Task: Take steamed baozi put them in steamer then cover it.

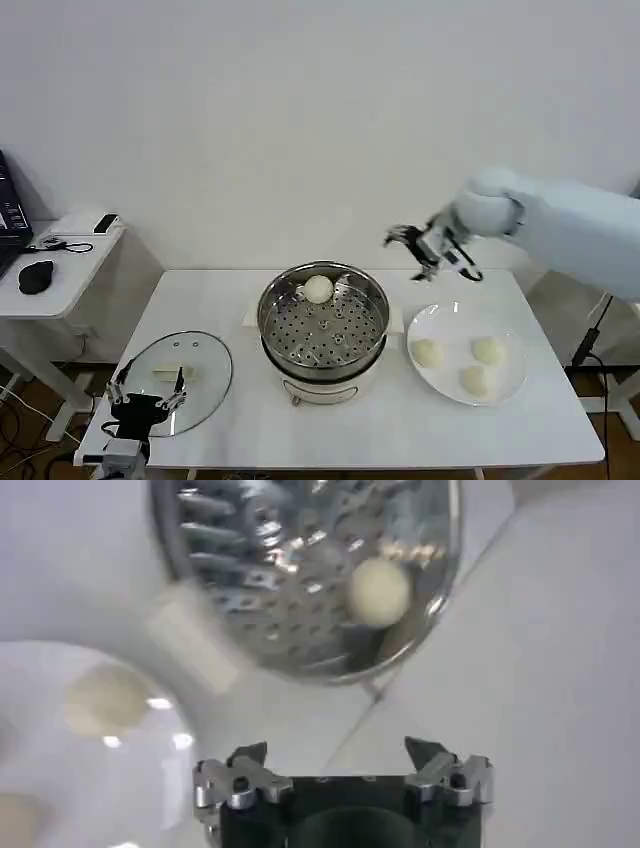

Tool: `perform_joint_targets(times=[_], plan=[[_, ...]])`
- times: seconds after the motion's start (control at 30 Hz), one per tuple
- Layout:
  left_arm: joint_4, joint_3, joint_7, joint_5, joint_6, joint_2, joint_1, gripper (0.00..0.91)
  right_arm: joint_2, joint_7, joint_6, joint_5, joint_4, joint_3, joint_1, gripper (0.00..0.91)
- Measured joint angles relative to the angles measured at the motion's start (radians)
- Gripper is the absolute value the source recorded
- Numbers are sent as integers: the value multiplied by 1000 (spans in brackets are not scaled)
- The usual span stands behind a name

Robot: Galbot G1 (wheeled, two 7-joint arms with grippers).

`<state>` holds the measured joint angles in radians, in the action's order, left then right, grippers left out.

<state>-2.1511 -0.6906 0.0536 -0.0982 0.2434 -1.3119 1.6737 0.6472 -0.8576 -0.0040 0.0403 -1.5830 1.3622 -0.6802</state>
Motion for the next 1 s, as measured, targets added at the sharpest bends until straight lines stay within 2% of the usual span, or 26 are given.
perform_joint_targets(times=[0.23, 0.43, 0.77, 1.0], plan=[[15, 0, -1, 13, 4, 20, -32, 907, -172, -2, -86, -2, -90, 10, 69, 907], [33, -5, 0, 17, 2, 16, -42, 907, -239, 10, -120, -13, -104, -54, 215, 907], [43, -19, -1, 14, 1, 12, -40, 907, -216, 27, -144, -41, -14, -236, 486, 907], [56, -25, -1, 14, -1, 10, -41, 907, -160, 44, -155, -46, 58, -303, 591, 907]])
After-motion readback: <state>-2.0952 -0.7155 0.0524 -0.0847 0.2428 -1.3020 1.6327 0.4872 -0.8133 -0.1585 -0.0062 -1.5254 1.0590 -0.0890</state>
